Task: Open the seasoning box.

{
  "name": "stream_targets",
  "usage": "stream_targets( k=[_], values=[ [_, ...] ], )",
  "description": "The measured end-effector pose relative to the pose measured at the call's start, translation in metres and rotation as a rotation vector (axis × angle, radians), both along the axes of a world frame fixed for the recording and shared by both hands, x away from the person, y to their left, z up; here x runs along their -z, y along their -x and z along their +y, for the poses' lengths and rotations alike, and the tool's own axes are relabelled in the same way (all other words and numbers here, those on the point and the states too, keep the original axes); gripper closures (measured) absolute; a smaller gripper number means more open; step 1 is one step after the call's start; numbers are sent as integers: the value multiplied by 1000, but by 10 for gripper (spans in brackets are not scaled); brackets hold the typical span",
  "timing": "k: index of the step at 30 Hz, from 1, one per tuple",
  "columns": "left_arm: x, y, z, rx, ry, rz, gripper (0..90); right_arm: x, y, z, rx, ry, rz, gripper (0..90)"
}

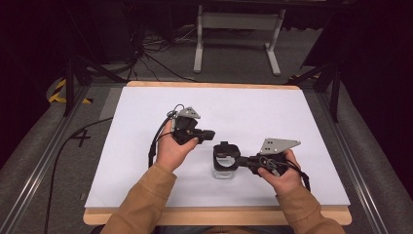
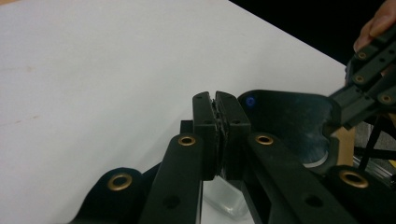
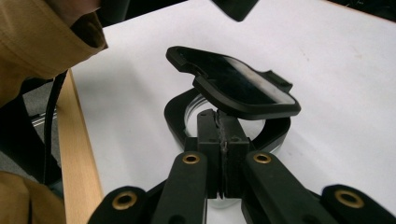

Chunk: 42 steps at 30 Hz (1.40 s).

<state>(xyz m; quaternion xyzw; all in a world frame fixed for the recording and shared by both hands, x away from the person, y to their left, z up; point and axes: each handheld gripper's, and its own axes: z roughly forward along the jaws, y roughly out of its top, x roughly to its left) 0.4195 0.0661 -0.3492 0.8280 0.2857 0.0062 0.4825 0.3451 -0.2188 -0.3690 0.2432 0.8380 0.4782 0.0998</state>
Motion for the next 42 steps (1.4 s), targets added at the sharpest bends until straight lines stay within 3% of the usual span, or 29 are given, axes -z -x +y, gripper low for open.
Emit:
stream_targets(
  k=[5,9,15,20,25,34,42],
  values=[
    [-4,13,13,-5,6,17,892,-7,-7,1,-2,-10,-23,898],
    [-4,22,16,27,-8,41,896,-12,-13,1,0,-24,-31,899],
    [0,35,4,129,-42,62,881,-17,-23,2,-1,-41,-40,899],
    [9,39,-11,172,-63,84,889,-17,-27,3,12,-49,-56,899],
    [24,44,-30,216,-81,81,891,-15,-32,2,33,-53,-75,899],
    [28,46,-36,214,-85,69,898,-12,-41,1,70,-62,-100,898],
    [29,45,-35,210,-71,84,899,-7,-51,4,116,-71,-124,899]
  ],
)
